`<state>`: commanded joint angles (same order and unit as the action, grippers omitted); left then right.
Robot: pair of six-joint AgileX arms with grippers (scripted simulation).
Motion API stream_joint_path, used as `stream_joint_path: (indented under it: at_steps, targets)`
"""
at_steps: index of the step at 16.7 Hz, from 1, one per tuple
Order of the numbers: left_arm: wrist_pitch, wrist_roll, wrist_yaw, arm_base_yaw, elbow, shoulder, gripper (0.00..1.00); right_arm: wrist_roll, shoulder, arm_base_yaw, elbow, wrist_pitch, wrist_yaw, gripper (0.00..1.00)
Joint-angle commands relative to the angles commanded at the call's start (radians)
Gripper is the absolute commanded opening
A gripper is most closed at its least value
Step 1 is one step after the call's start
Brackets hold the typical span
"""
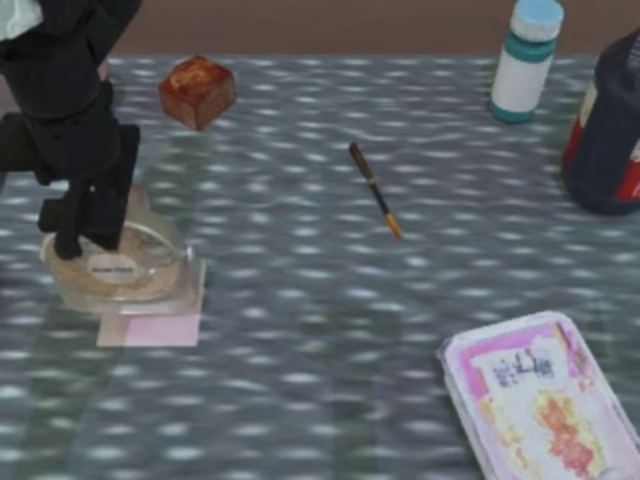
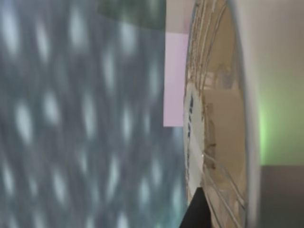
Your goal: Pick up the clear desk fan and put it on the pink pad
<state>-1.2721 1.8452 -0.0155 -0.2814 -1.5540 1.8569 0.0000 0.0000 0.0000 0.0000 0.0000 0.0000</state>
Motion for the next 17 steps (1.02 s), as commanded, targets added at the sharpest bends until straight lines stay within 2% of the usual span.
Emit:
stream_joint_path:
  at_steps: [1,14,17]
  targets:
    - [0.000,0.000,0.000,0.000,0.000,0.000,0.00,0.000,0.000,0.000,0.000,0.000,0.000,1.00]
    - [0.000,0.000,0.000,0.000,0.000,0.000,0.98,0.000,0.000,0.000,0.000,0.000,0.000,1.00]
    - [0.000,0.000,0.000,0.000,0.000,0.000,1.00,0.000,0.000,0.000,0.000,0.000,0.000,1.00]
